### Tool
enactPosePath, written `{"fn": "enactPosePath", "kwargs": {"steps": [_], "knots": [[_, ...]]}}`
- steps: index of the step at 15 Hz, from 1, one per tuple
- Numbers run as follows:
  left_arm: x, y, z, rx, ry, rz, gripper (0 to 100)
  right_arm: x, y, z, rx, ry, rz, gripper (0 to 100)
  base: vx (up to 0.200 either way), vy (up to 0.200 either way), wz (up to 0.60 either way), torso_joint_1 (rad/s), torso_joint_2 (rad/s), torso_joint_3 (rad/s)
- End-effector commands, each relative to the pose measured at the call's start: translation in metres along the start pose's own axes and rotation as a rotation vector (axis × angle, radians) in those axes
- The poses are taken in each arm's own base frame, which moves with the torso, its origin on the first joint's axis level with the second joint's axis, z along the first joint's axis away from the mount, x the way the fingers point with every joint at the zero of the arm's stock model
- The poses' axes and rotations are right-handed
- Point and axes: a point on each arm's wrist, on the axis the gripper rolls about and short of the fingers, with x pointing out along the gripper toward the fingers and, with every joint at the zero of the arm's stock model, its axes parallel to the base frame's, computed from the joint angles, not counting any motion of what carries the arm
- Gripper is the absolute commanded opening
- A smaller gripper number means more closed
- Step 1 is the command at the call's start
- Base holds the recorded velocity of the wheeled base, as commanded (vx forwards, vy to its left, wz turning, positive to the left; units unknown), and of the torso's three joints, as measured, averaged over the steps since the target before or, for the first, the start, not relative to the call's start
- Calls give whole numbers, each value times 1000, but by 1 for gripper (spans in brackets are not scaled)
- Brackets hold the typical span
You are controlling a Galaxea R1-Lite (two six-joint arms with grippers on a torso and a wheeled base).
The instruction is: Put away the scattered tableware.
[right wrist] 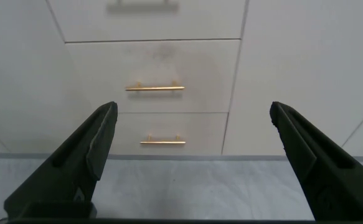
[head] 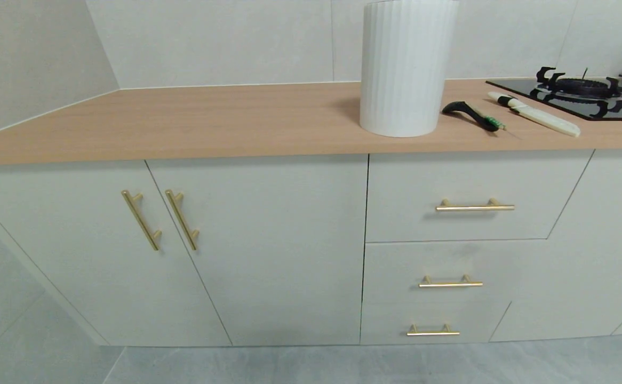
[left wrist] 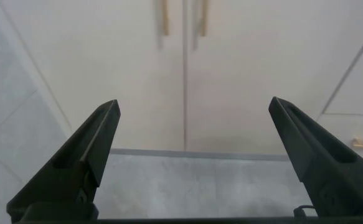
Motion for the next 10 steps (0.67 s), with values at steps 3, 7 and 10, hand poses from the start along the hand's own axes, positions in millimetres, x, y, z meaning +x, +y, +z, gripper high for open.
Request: {"fn": "enactPosePath", "kwargs": {"steps": [3, 7, 10], "knots": [[0, 0, 0, -1, 2, 1, 100, 0, 0, 0, 1, 3, 0, 100, 0, 0, 0, 0, 0, 0], [0, 0, 0, -1, 2, 1, 100, 0, 0, 0, 1, 1, 0, 100, 0, 0, 0, 0, 0, 0], [0, 0, 0, -1, 2, 1, 100, 0, 0, 0, -5, 4, 2, 100, 0, 0, 0, 0, 0, 0]]}}
